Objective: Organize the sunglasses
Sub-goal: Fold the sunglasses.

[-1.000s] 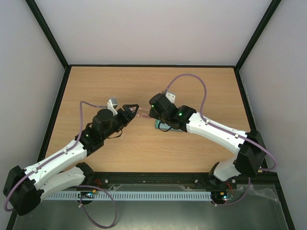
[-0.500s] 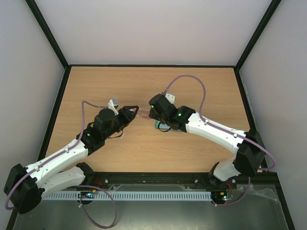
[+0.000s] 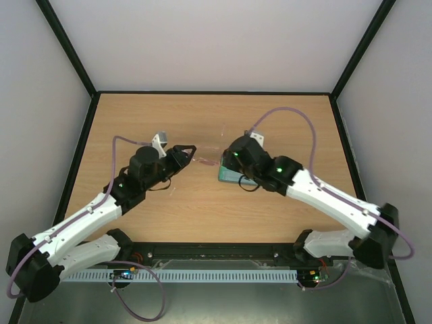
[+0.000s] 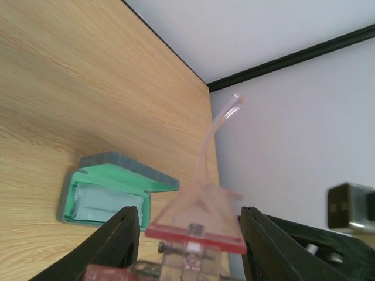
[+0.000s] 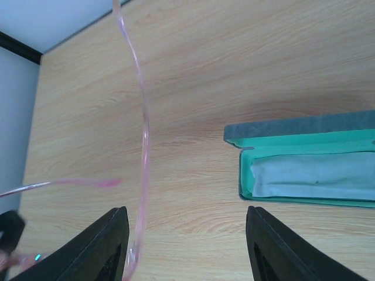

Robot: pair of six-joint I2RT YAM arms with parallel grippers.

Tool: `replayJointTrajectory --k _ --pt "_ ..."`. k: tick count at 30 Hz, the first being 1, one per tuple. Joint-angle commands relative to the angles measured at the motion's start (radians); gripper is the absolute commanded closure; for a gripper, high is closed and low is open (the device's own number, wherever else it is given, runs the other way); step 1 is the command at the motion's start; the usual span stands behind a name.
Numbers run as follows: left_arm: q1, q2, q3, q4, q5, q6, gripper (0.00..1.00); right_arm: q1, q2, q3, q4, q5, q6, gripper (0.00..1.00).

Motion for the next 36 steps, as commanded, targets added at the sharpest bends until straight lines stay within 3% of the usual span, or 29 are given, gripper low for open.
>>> replayJointTrajectory --k 1,7,13,22,36 --pt "0.036 0.007 0.057 -0.151 0.118 0.144 0.59 -0.007 -0.167 -0.043 -0.048 0.016 -0.021 0.43" --pt "0.091 -0.004 0.082 -0.262 0.285 0.283 0.58 -0.030 -0.194 0.072 -0.118 -0.012 -0.108 0.44" --pt "0.118 -0.032 0.059 -0.245 0.386 0.332 0.57 -0.040 -0.046 0.198 -0.112 -0.161 -0.192 0.53" --pt "0.123 -0.043 0.074 -0.247 0.395 0.337 0.57 -0.031 0.130 0.223 -0.065 -0.330 -0.234 0.76" --pt "0.141 -0.040 0.067 -0.202 0.391 0.312 0.56 0.114 0.159 0.129 0.007 -0.402 -0.170 0.84"
